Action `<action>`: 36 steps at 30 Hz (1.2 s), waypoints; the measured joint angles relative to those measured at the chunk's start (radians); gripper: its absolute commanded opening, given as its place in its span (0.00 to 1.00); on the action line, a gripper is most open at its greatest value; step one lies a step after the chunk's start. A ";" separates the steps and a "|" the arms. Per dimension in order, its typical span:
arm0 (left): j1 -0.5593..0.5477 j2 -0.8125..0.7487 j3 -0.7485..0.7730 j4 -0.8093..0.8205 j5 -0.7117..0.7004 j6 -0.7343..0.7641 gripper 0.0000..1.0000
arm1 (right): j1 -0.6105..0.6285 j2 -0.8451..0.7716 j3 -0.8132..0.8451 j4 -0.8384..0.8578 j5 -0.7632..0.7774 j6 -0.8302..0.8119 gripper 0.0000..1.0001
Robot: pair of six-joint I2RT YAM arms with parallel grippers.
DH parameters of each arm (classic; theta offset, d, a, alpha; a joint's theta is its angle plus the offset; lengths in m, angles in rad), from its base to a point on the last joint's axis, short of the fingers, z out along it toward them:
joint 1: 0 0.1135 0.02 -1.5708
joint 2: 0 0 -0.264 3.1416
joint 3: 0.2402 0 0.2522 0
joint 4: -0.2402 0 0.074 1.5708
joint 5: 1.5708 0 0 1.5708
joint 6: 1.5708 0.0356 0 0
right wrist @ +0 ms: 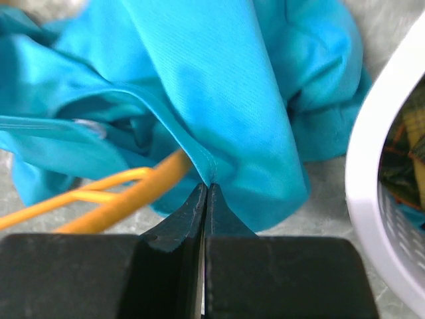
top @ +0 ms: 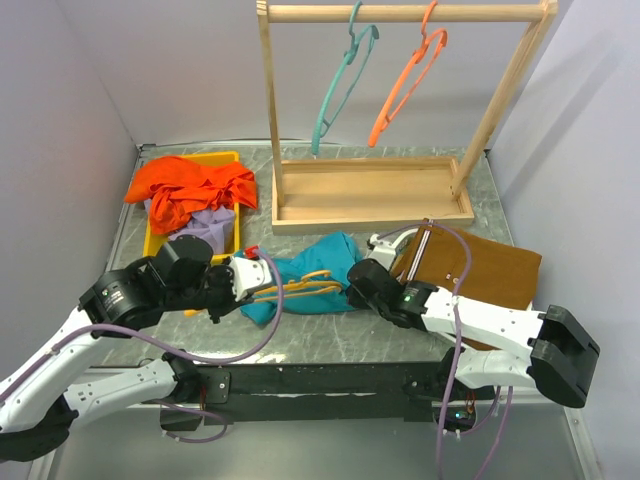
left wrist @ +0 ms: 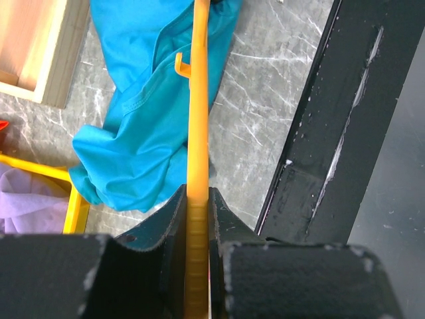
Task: Place the t-shirt on the hanger
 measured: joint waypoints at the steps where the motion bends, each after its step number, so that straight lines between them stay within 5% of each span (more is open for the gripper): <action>1: 0.000 0.001 -0.001 0.002 0.000 0.000 0.01 | 0.000 0.000 0.015 -0.006 0.008 -0.008 0.00; 21: 0.000 -0.093 -0.100 0.180 -0.040 -0.087 0.01 | 0.057 -0.006 0.381 -0.106 0.166 -0.269 0.00; 36: 0.000 -0.340 -0.215 0.448 -0.184 -0.220 0.01 | 0.145 0.274 1.096 -0.211 -0.035 -0.549 0.00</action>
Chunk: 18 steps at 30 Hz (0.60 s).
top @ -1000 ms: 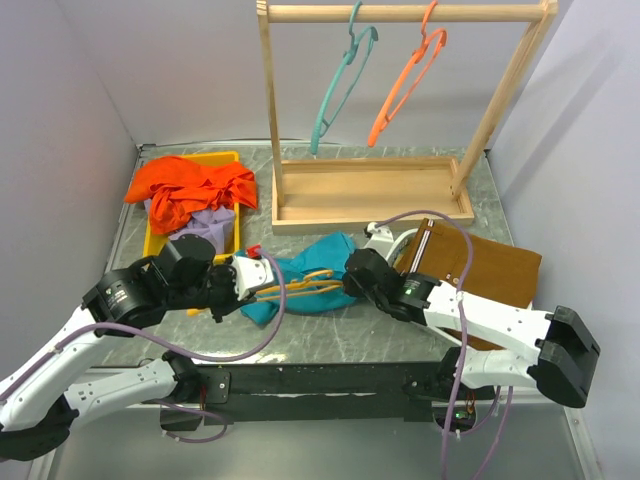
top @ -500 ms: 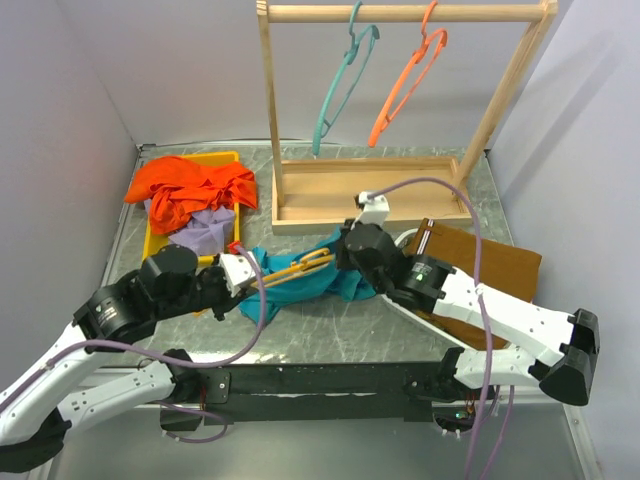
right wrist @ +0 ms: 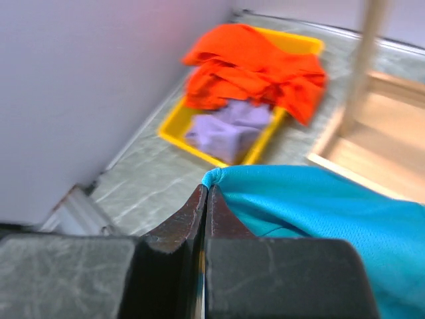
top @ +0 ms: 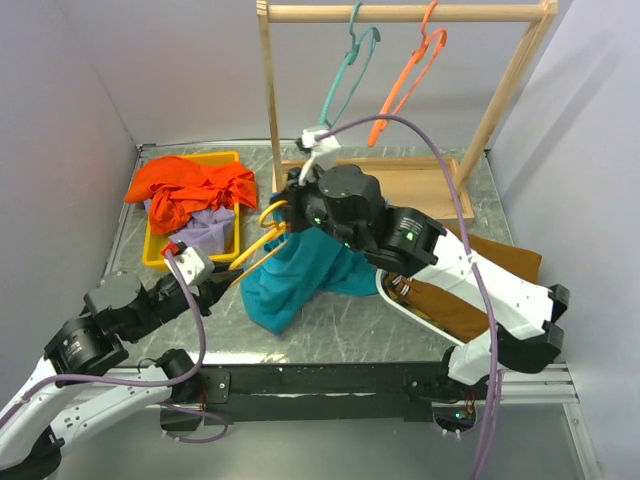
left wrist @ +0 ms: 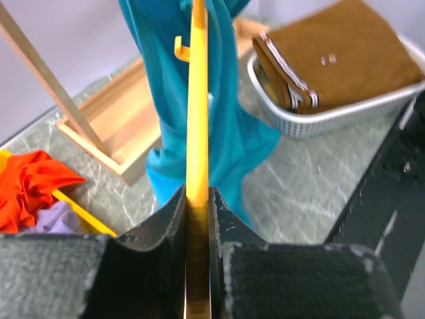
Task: Place the t-shirt on the hanger
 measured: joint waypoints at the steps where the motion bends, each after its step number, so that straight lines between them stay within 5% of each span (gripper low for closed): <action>1: 0.000 -0.008 -0.010 0.022 -0.012 -0.009 0.01 | 0.012 0.024 0.048 -0.016 -0.016 -0.008 0.00; 6: -0.002 -0.063 -0.054 0.079 -0.075 -0.049 0.01 | 0.045 0.083 0.165 -0.055 -0.055 -0.019 0.00; 18: -0.004 -0.120 -0.188 0.207 -0.158 -0.214 0.01 | -0.011 0.037 0.060 -0.059 -0.206 0.015 0.00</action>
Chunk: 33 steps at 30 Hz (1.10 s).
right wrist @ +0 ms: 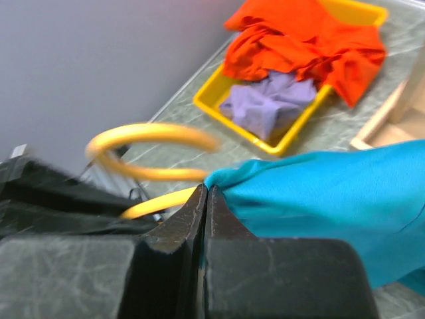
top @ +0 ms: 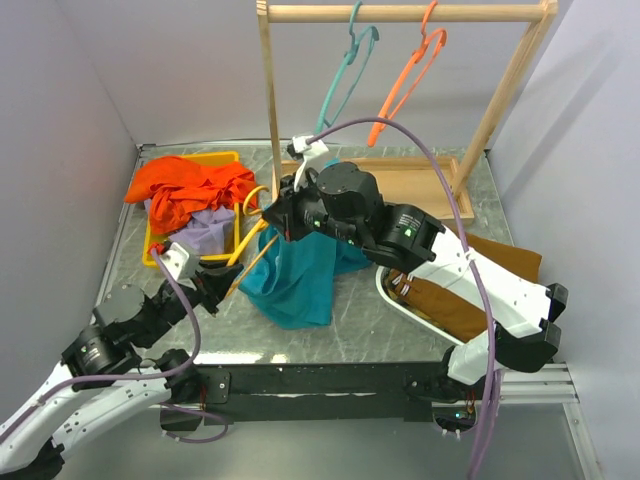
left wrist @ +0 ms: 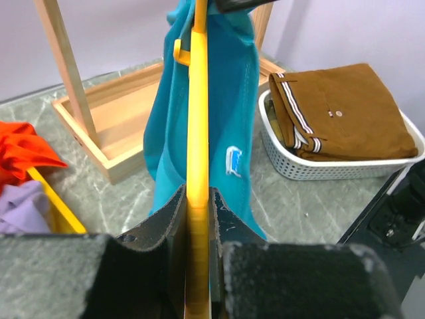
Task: Place the t-shirt on the hanger
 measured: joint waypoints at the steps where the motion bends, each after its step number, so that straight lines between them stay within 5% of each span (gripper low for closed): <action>1: 0.000 0.000 -0.012 0.009 -0.004 -0.013 0.01 | 0.006 0.000 0.003 -0.002 -0.006 -0.002 0.00; 6: -0.001 -0.032 -0.047 0.056 -0.007 -0.066 0.01 | 0.072 -0.007 0.021 -0.016 -0.009 -0.008 0.05; 9: -0.001 -0.069 -0.050 0.070 0.008 -0.080 0.01 | 0.101 -0.014 0.012 -0.010 0.008 0.000 0.18; 12: -0.001 -0.074 -0.054 0.075 0.026 -0.092 0.01 | 0.109 -0.015 -0.014 -0.004 0.044 0.000 0.50; 18: -0.001 -0.108 -0.158 0.121 0.047 -0.127 0.01 | 0.111 -0.076 -0.207 0.031 0.121 0.016 0.81; 26: -0.001 -0.154 -0.215 0.151 0.058 -0.159 0.01 | 0.068 -0.423 -0.672 0.130 0.266 0.164 0.82; 33: -0.001 -0.132 -0.225 0.193 0.084 -0.175 0.01 | -0.264 -0.590 -1.016 0.278 0.186 0.306 0.80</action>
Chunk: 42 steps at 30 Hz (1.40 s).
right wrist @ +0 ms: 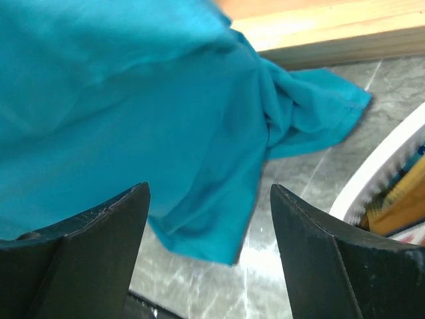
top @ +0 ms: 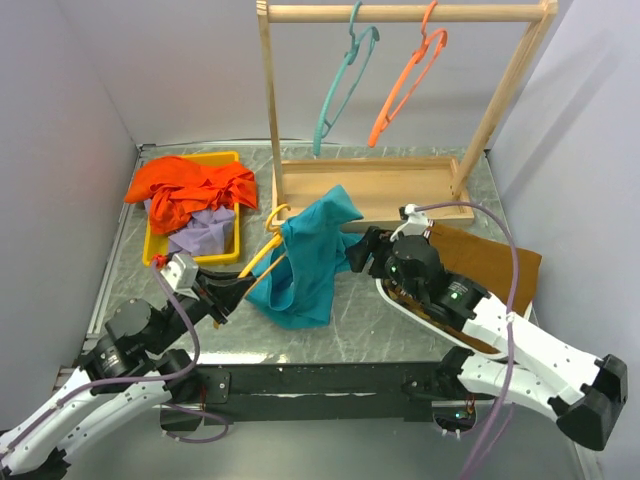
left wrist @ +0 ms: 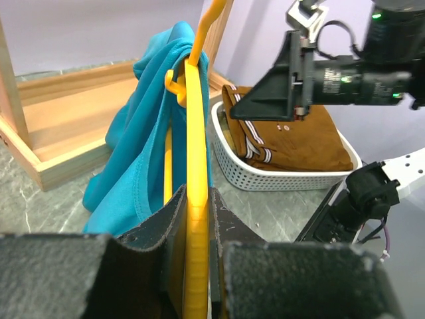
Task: Place the t-shirt on the hanger
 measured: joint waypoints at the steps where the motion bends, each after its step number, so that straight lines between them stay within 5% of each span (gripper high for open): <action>1: 0.000 0.006 0.000 0.003 0.002 0.000 0.01 | -0.027 0.002 -0.018 0.017 -0.016 0.003 0.81; 13: 0.000 0.095 0.001 0.021 0.019 0.002 0.01 | -0.287 0.063 -0.141 0.479 -0.244 0.054 0.78; 24: 0.000 0.107 0.005 0.021 0.023 0.003 0.01 | -0.310 0.182 -0.161 0.568 -0.271 0.217 0.76; 27: 0.000 0.111 0.008 0.020 0.023 0.003 0.01 | -0.310 0.212 -0.177 0.601 -0.277 0.258 0.67; 33: 0.000 0.121 0.011 0.021 0.029 0.003 0.01 | -0.310 0.238 -0.178 0.596 -0.274 0.325 0.12; 37: 0.000 0.138 0.011 0.022 0.037 0.003 0.01 | -0.310 0.223 -0.154 0.523 -0.230 0.326 0.00; 42: 0.000 0.169 0.011 0.031 0.045 0.002 0.01 | -0.311 0.190 -0.018 0.350 -0.126 0.245 0.00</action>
